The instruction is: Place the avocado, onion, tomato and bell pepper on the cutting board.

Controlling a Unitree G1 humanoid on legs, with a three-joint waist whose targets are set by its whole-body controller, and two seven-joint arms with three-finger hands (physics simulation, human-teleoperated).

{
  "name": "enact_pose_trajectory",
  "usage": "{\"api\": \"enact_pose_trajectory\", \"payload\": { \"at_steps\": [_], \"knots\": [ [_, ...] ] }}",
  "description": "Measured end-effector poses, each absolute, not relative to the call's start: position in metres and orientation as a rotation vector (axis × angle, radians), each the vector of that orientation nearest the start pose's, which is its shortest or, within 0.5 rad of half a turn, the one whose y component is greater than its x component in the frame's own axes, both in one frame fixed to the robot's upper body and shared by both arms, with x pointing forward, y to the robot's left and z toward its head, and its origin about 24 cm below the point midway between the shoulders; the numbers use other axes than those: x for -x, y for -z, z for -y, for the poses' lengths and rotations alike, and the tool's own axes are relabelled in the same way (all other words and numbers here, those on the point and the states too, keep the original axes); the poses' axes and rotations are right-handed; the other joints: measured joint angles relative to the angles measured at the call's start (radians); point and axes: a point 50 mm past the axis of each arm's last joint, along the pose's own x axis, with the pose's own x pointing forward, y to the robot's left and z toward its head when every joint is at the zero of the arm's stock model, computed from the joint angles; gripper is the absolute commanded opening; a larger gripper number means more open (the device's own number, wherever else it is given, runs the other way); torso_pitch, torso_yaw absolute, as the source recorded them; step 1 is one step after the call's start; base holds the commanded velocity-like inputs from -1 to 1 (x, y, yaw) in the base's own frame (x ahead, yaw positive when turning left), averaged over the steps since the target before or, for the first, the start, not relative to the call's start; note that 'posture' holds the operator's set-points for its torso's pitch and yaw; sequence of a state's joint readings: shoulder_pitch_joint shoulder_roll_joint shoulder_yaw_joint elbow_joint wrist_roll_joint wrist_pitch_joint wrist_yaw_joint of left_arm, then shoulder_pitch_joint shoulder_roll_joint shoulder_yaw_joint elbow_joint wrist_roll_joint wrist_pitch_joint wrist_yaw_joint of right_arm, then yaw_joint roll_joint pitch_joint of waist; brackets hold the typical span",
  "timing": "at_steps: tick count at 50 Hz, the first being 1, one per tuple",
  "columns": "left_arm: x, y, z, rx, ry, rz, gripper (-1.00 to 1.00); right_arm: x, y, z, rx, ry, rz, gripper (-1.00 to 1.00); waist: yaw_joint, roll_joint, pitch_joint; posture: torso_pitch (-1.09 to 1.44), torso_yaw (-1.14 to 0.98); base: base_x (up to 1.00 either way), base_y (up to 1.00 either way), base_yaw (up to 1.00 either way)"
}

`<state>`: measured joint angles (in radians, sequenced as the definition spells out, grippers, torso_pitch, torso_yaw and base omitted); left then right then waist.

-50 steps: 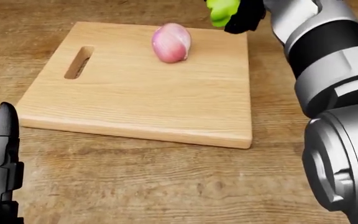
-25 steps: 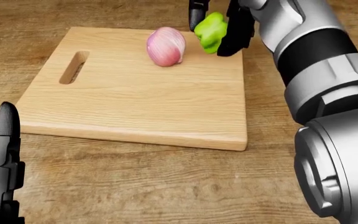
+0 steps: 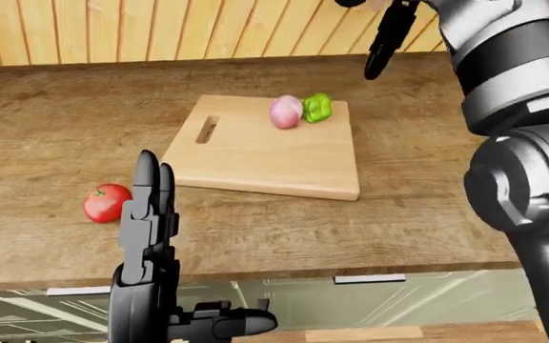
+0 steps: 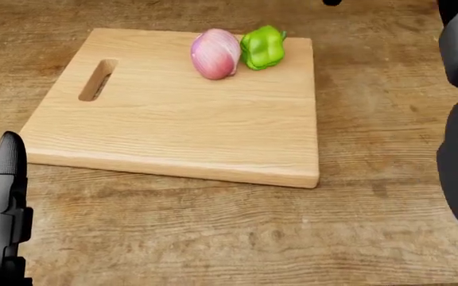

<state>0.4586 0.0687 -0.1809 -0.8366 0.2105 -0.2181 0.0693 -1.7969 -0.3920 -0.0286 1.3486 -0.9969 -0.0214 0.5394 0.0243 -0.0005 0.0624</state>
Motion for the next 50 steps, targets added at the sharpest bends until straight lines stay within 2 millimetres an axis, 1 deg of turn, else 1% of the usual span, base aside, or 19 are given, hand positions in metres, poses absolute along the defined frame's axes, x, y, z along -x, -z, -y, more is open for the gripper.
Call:
{"api": "enact_pose_trajectory", "payload": {
  "at_steps": [3,4,6,9,13,16,18,19,20,21,23,28,32,40,46,50],
  "knots": [
    [-0.142,-0.163,-0.138,-0.181,-0.013,0.619,1.00,-0.398,-0.410,0.161,1.271,-0.104,0.093,1.00,0.002,-0.005,-0.006,0.00,0.00,0.00,0.00,0.00],
    [-0.142,-0.163,-0.138,-0.181,-0.014,0.620,1.00,-0.396,-0.415,0.169,1.274,-0.079,0.084,1.00,0.001,-0.008,-0.008,0.00,0.00,0.00,0.00,0.00],
    [-0.142,-0.163,-0.137,-0.181,-0.014,0.623,1.00,-0.392,-0.417,0.188,1.301,-0.020,0.059,1.00,0.001,-0.013,-0.010,0.00,0.00,0.00,0.00,0.00],
    [-0.142,-0.163,-0.137,-0.185,-0.015,0.623,1.00,-0.390,-0.411,0.217,1.324,0.032,-0.015,1.00,0.001,-0.016,-0.008,0.00,0.00,0.00,0.00,0.00],
    [-0.142,-0.161,-0.137,-0.193,-0.016,0.619,1.00,-0.382,-0.402,0.256,1.343,0.060,-0.148,1.00,0.002,-0.014,0.003,0.00,0.00,0.00,0.00,0.00],
    [-0.142,-0.160,-0.136,-0.198,-0.016,0.616,1.00,-0.371,-0.406,0.278,1.346,0.092,-0.198,1.00,0.001,-0.007,0.010,0.00,0.00,0.00,0.00,0.00],
    [-0.142,-0.160,-0.135,-0.199,-0.014,0.615,1.00,-0.363,-0.410,0.291,1.349,0.117,-0.209,1.00,0.000,-0.004,0.010,0.00,0.00,0.00,0.00,0.00],
    [-0.143,-0.161,-0.133,-0.197,-0.001,0.620,1.00,-0.353,-0.406,0.312,1.363,0.131,-0.237,1.00,0.012,-0.010,0.007,0.00,0.00,0.00,0.00,0.00],
    [-0.142,-0.161,-0.133,-0.196,-0.002,0.622,1.00,-0.343,-0.400,0.332,1.374,0.133,-0.277,1.00,0.015,-0.018,0.007,0.00,0.00,0.00,0.00,0.00],
    [-0.141,-0.161,-0.134,-0.198,-0.010,0.622,1.00,-0.335,-0.393,0.346,1.373,0.125,-0.320,1.00,0.011,-0.023,0.007,0.00,0.00,0.00,0.00,0.00],
    [-0.142,-0.160,-0.135,-0.204,-0.021,0.617,1.00,-0.328,-0.380,0.363,1.352,0.103,-0.395,1.00,0.000,-0.023,0.002,0.00,0.00,0.00,0.00,0.00],
    [-0.143,-0.160,-0.133,-0.199,-0.006,0.614,1.00,-0.322,-0.357,0.379,1.338,0.068,-0.461,1.00,-0.009,-0.012,-0.001,0.00,0.00,0.00,0.00,0.00],
    [-0.143,-0.161,-0.132,-0.200,-0.007,0.619,1.00,-0.320,-0.346,0.383,1.333,0.041,-0.475,1.00,-0.010,-0.009,0.002,0.00,0.00,0.00,0.00,0.00],
    [-0.143,-0.159,-0.133,-0.201,-0.006,0.611,1.00,-0.325,-0.317,0.386,1.325,-0.016,-0.497,1.00,-0.009,-0.022,-0.002,0.00,0.00,0.00,0.00,0.00],
    [-0.144,-0.158,-0.132,-0.203,-0.005,0.608,1.00,-0.322,-0.304,0.389,1.337,-0.066,-0.534,1.00,-0.007,-0.028,-0.005,0.00,0.00,0.00,0.00,0.00],
    [-0.144,-0.158,-0.132,-0.203,-0.004,0.610,1.00,-0.325,-0.296,0.387,1.337,-0.093,-0.546,1.00,-0.009,-0.029,-0.009,0.00,0.00,0.00,0.00,0.00]
  ]
}}
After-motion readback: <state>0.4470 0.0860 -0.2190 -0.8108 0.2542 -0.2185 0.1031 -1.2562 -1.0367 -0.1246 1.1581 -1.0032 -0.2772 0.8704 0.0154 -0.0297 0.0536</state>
